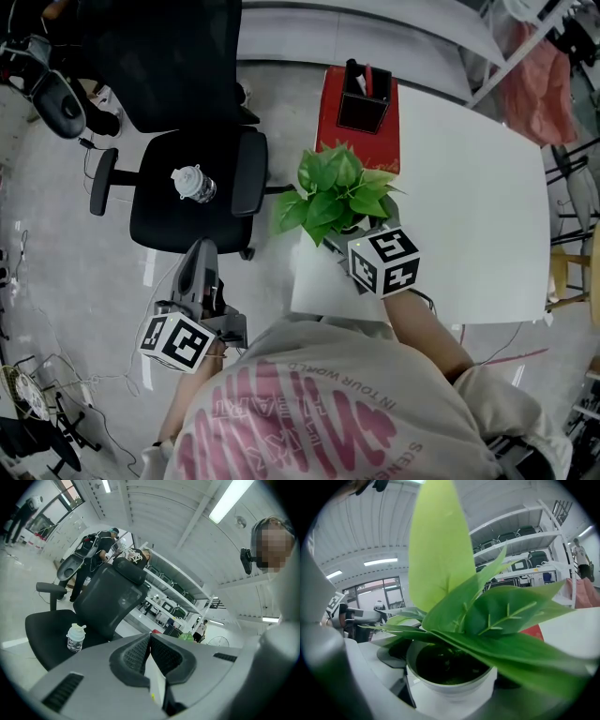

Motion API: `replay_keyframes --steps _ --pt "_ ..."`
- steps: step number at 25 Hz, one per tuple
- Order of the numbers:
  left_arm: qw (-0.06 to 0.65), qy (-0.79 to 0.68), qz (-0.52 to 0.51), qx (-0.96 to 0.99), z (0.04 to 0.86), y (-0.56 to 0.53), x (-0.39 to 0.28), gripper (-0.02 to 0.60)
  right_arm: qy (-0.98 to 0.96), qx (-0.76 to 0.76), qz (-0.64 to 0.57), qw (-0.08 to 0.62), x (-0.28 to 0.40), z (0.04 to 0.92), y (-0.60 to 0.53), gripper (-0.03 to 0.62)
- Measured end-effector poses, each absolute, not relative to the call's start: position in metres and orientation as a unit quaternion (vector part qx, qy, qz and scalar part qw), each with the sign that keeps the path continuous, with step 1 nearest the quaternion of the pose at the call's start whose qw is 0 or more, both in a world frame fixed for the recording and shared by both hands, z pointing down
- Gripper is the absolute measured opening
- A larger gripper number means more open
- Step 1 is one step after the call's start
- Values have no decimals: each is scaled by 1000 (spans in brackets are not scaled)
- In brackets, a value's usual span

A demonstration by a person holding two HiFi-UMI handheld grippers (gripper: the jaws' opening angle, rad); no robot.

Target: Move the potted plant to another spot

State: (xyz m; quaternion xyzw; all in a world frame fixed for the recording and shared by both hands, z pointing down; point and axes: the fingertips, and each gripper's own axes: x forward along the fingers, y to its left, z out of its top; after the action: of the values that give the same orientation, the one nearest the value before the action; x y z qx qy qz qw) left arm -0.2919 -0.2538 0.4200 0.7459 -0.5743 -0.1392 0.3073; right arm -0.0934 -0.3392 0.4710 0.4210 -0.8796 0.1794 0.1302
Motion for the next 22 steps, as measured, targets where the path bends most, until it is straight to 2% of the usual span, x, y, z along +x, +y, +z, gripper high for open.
replay_keyframes --steps 22 --pt "320 -566 -147 746 427 -259 -292 25 -876 430 168 136 -94 474 -338 557"
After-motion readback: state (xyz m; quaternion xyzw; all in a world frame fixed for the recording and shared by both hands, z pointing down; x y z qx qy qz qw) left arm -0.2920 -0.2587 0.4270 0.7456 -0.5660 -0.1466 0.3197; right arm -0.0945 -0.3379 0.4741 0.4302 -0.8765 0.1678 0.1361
